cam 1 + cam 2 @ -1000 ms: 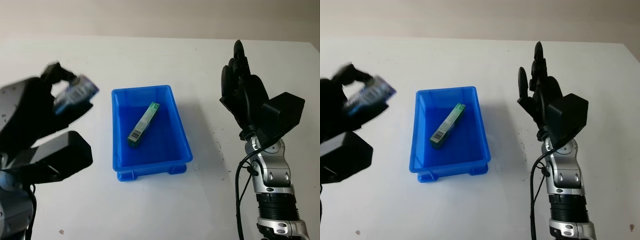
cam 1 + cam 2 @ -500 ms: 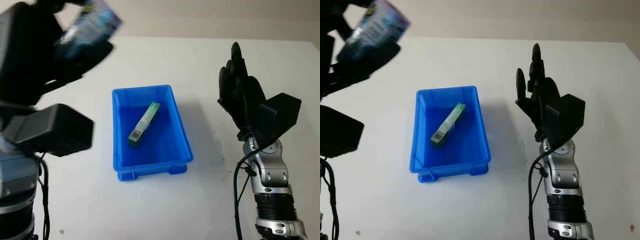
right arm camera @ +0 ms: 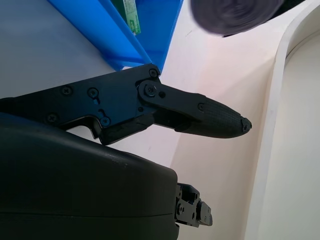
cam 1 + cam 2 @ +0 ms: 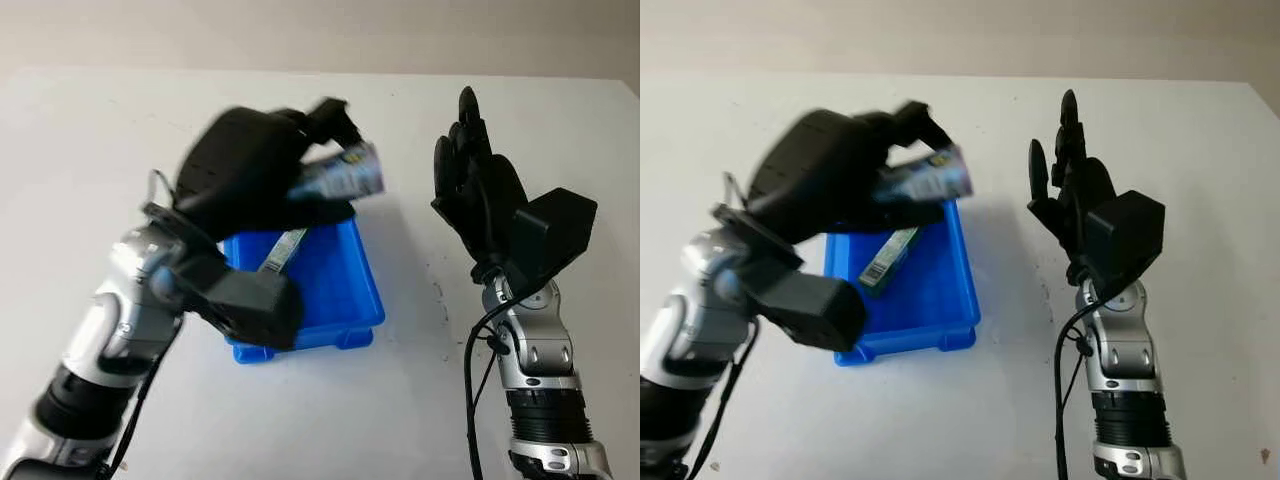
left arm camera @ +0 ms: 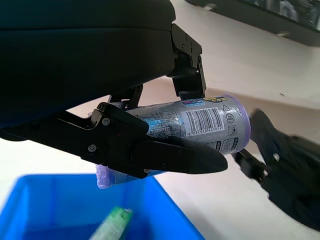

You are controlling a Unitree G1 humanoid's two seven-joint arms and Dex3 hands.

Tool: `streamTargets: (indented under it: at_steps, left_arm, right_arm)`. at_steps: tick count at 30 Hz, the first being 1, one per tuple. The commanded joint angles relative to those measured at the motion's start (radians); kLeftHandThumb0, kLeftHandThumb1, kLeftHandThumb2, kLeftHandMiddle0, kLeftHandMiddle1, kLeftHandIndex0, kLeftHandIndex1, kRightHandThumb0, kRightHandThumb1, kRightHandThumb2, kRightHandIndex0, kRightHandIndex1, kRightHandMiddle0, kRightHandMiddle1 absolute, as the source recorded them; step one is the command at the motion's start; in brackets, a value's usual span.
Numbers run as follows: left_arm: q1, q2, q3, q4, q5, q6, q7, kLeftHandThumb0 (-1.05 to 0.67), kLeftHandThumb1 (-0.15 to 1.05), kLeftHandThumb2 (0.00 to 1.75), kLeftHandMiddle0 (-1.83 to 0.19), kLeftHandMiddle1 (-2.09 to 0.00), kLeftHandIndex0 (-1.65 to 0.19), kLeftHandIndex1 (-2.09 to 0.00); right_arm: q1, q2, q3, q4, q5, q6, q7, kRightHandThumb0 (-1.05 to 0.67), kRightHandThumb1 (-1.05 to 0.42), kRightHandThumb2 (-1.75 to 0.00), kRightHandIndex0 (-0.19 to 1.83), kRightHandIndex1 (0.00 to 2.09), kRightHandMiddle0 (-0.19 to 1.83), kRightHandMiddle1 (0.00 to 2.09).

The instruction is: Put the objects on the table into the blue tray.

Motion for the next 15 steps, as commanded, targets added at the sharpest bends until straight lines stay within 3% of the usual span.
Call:
streamTargets:
  at_steps: [1,6,9,11,12,14,15]
  left_arm:
    - [0.006,-0.011,-0.027,0.034,0.021,-0.015,0.012,-0.45,1.05,0.44,-1.40,-2.09,-0.64,-2.09]
    - [0.033,-0.017,-0.057,0.097,0.040,-0.049,0.027,-0.45,1.05,0.43,-1.50,-2.09,-0.88,-2.09]
    - [0.045,-0.010,-0.069,0.096,0.064,-0.031,-0.011,-0.43,1.05,0.45,-1.54,-2.09,-0.91,-2.09]
    - [0.047,-0.005,-0.075,0.084,0.087,-0.004,-0.055,-0.43,1.05,0.46,-1.52,-2.09,-0.82,-2.09]
    - [0.049,-0.005,-0.077,0.076,0.101,0.011,-0.075,-0.44,1.05,0.44,-1.31,-2.09,-0.52,-2.09]
    - [0.052,-0.008,-0.079,0.065,0.122,0.033,-0.098,-0.50,1.05,0.43,-1.00,-2.09,-0.14,-1.90]
    - [0.053,-0.010,-0.079,0.061,0.129,0.041,-0.105,-0.51,1.05,0.44,-0.94,-2.09,-0.08,-1.84]
  right_arm:
    - [0.016,0.001,0.002,-0.034,-0.007,0.006,-0.008,-0.69,-1.05,-0.66,-0.19,0.00,-0.19,0.00]
    - [0.023,-0.001,-0.007,-0.044,0.008,0.010,-0.001,-0.69,-1.05,-0.66,-0.19,0.00,-0.19,0.00]
    - [0.021,-0.005,-0.009,-0.045,0.010,0.020,0.000,-0.69,-1.05,-0.66,-0.19,0.00,-0.19,0.00]
    - [0.019,-0.006,-0.010,-0.046,0.011,0.026,0.000,-0.67,-1.05,-0.66,-0.19,0.00,-0.19,0.00]
    - [0.019,-0.006,-0.011,-0.046,0.011,0.027,0.001,-0.68,-1.05,-0.66,-0.19,0.00,-0.19,0.00]
    - [0.019,-0.007,-0.011,-0.046,0.012,0.029,0.001,-0.67,-1.05,-0.66,-0.19,0.00,-0.19,0.00]
    - [0.018,-0.008,-0.011,-0.044,0.010,0.028,0.001,-0.67,-1.05,-0.66,-0.19,0.00,-0.19,0.00]
